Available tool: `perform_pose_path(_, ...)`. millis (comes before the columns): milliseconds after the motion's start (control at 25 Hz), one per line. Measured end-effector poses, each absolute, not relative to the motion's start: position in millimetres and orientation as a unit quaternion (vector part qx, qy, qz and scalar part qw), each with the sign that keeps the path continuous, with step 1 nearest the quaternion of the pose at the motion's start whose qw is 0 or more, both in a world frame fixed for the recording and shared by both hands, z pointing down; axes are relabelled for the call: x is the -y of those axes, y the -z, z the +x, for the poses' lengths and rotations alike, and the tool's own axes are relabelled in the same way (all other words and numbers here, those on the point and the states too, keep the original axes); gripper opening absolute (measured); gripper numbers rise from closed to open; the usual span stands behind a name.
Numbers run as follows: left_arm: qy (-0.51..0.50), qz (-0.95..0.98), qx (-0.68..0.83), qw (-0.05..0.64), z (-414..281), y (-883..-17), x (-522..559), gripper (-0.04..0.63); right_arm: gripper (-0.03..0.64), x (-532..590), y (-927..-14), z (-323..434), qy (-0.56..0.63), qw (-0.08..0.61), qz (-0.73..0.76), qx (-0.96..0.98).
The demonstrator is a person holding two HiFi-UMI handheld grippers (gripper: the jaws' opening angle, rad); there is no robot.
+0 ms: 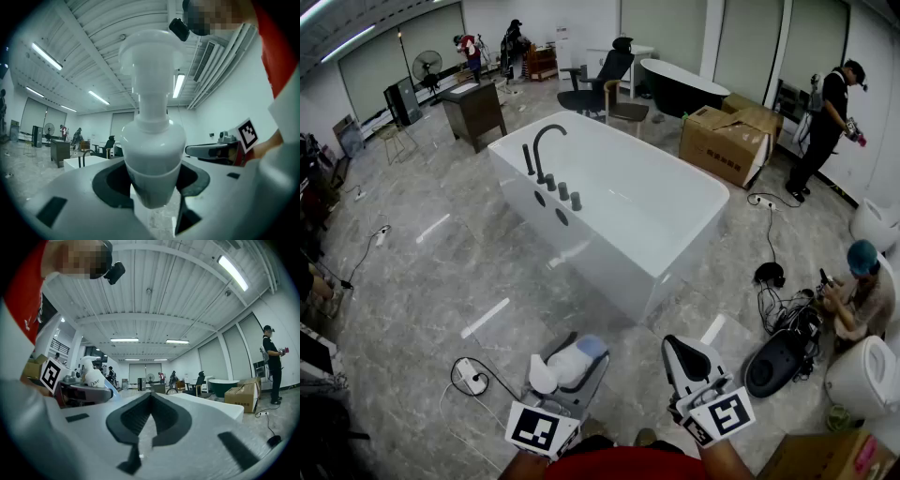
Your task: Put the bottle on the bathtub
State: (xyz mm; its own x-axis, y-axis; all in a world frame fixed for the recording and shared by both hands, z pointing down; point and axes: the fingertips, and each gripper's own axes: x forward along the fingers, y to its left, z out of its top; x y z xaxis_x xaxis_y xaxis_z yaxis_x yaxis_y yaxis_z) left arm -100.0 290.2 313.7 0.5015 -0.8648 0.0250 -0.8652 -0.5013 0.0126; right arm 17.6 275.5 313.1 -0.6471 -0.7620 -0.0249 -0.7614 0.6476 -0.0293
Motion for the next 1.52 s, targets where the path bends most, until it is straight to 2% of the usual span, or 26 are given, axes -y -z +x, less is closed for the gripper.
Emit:
perform_pose_path(520, 0.006, 0.875, 0.483, 0.001, -149, -314, -265, 0.233, 0.005, -261, -314, -32, 0.003, 0.006, -0.440, -0.898)
perform_pose_path(840, 0.004, 0.878, 0.478, 0.007, -152, -330, -221, 0.233, 0.005, -230, -328, -24, 0.011, -0.008, -0.459, -0.888)
perform_pose_path(1120, -0.022, 0.878, 0.478, 0.013, -135, -344, -144, 0.233, 0.005, -149, -347, 1, 0.026, 0.005, -0.470, -0.882)
perform_pose_path(1520, -0.059, 0.859, 0.508, 0.025, -98, -371, 27, 0.233, 0.005, 17, -360, 48, 0.034, 0.000, -0.452, -0.891)
